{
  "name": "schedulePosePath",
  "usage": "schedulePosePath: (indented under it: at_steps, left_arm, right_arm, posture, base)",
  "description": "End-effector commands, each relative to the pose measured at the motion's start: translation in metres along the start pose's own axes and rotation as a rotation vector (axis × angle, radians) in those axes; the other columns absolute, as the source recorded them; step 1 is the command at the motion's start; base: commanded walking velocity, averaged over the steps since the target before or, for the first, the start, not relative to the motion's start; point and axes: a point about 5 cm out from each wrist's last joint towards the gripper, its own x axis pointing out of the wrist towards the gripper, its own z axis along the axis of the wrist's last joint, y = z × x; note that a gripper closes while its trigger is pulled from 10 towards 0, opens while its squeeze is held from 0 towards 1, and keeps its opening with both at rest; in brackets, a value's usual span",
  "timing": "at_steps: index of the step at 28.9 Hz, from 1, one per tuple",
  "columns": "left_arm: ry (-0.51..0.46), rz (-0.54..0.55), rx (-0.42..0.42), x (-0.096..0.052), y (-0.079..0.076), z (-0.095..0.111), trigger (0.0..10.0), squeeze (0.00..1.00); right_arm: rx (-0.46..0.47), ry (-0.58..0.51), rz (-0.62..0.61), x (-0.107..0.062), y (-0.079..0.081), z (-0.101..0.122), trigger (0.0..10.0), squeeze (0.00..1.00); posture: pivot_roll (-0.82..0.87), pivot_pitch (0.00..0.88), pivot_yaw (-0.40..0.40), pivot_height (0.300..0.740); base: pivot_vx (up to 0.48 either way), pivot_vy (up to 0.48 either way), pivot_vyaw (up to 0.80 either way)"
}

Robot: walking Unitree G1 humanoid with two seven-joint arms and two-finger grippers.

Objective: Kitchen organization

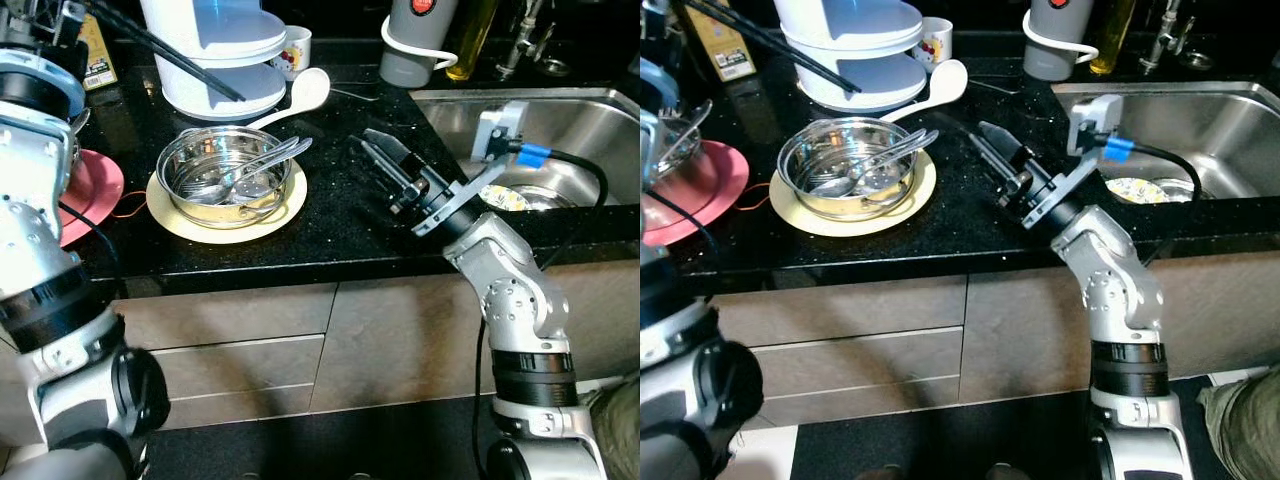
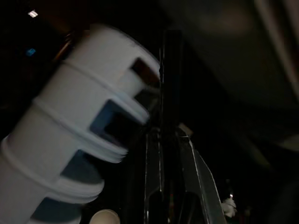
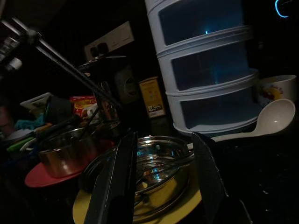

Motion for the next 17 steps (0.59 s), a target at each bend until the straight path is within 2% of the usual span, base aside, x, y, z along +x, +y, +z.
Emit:
schedulePosePath:
  at_steps: [1, 5, 9, 10, 14, 17]
  left_arm:
    - [-0.013, -0.023, 0.020, -0.0023, -0.0040, -0.0005, 10.0, 0.00]
    - [-0.029, -0.044, 0.085, -0.0036, -0.0072, 0.0009, 10.0, 0.00]
    - [-0.045, -0.022, 0.229, -0.0049, -0.0056, 0.0027, 10.0, 0.00]
    - [-0.045, -0.022, 0.229, -0.0049, -0.0056, 0.0027, 10.0, 0.00]
    - [-0.033, 0.003, 0.349, -0.0067, -0.0032, -0.0011, 10.0, 0.00]
    - [-0.022, 0.012, 0.387, -0.0080, -0.0010, -0.0032, 10.0, 0.00]
  right_arm:
    - [-0.001, -0.018, -0.030, -0.0007, -0.0046, 0.0026, 10.0, 0.00]
    - [0.007, -0.019, -0.035, 0.0006, -0.0042, 0.0012, 10.0, 0.00]
    - [0.009, -0.026, -0.037, 0.0015, -0.0037, 0.0007, 10.0, 0.00]
    - [0.009, -0.026, -0.037, 0.0015, -0.0037, 0.0007, 10.0, 0.00]
    - [0.008, -0.033, -0.045, 0.0013, -0.0046, 0.0010, 10.0, 0.00]
    - [0.007, -0.033, -0.047, 0.0013, -0.0048, 0.0009, 10.0, 0.00]
  posture:
    - [0.03, 0.048, -0.027, 0.732]
    - [0.03, 0.048, -0.027, 0.732]
    - [0.03, 0.047, -0.026, 0.732]
    - [0.03, 0.047, -0.026, 0.732]
    - [0.03, 0.047, -0.024, 0.732]
    - [0.03, 0.046, -0.025, 0.732]
  base:
    - [0.000, 0.000, 0.00]
    - [0.000, 0.000, -0.80]
    - [0.000, 0.000, 0.00]
    - [0.000, 0.000, 0.00]
    - [0.000, 0.000, 0.00]
    - [0.000, 0.000, 0.00]
